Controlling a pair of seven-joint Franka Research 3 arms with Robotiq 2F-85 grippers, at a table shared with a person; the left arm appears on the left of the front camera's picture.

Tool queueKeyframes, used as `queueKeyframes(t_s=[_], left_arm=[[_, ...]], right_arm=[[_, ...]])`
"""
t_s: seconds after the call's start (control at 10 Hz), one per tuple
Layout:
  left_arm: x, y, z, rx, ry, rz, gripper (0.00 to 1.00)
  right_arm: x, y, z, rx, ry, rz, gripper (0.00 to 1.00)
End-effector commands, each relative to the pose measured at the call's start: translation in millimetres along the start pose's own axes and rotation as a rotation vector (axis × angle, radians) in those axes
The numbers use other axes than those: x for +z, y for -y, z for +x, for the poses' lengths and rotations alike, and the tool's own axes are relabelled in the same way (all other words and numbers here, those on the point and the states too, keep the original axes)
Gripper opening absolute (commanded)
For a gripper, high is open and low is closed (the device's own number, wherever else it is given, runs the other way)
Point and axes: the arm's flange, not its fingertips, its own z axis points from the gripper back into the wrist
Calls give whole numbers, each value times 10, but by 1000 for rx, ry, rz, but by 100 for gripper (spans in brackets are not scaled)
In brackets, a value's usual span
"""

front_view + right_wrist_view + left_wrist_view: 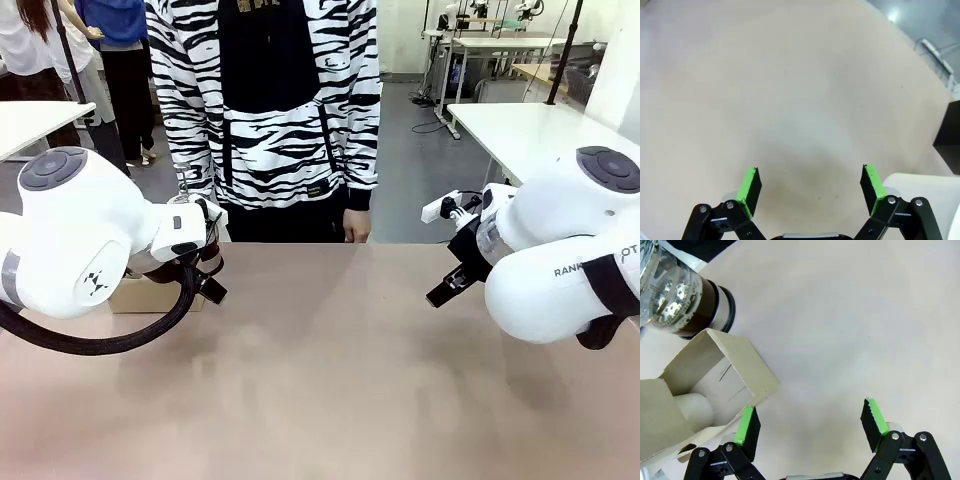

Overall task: Pour a drink into a cup and package it in a carrier.
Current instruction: Pick up the 600 ml Paper Cup and place it in the middle top area of the table.

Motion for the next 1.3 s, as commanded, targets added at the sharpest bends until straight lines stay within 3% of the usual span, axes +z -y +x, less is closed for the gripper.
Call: queueKeyframes(t_s=[0.0,0.8,1.2], left_arm=[[0,0,0,0,0,0,100],[0,0,0,0,0,0,100],[0,0,0,0,0,0,100]], right_arm=[[0,0,0,0,0,0,100],[-1,-1,0,1,0,0,100],[1072,660,445,-4,87,61,100]])
